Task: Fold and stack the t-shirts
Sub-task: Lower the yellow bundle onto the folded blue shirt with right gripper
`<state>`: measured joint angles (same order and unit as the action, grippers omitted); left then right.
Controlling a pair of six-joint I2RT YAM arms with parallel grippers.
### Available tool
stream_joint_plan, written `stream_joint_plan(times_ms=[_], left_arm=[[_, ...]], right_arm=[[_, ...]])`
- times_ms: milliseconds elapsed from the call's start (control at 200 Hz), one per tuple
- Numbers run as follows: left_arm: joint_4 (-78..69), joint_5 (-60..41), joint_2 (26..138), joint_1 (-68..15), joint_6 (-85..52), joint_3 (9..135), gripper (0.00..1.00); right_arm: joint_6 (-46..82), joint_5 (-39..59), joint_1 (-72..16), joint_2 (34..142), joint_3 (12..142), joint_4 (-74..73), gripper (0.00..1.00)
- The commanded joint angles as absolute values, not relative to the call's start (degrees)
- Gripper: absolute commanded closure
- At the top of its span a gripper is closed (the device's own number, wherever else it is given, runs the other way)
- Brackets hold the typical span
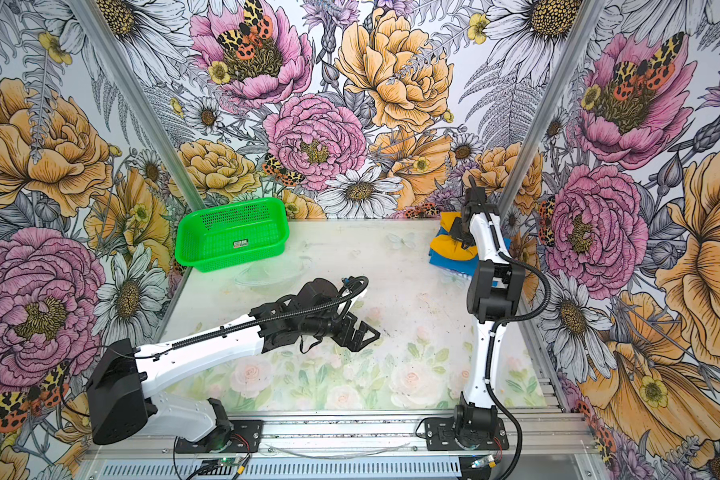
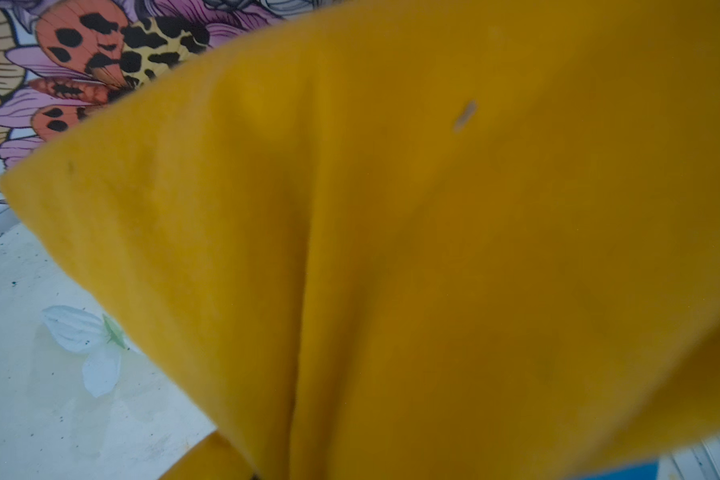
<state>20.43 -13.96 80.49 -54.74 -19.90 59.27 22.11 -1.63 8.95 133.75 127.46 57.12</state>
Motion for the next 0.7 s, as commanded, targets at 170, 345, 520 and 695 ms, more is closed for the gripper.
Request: stream_joint_plan(times_ms=[170,345,520,695], left_arm=[[18.55,-12.80,80.51,-54.93,-18.50,60.38,0.01],[18.11,-12.56,80.34,-54.87,-18.71,60.10,0.01],[18.11,-12.24,80.07,-54.97,-18.72,59.42,0.01],[17.86,-12.28,80.57,-54.97,-19.18,59.11,0.01]], right_arm=[[28.49,-5.63,11.06,131.22,127.65,57.74,1.00],[30.24,-4.01,12.04,132.05,128.20,57.75,1.00],[29.91,-1.52,12.16,132.90,128.35,57.79,0.72],[25.57,0.98,12.69,127.51,124.40,57.81,0.32]])
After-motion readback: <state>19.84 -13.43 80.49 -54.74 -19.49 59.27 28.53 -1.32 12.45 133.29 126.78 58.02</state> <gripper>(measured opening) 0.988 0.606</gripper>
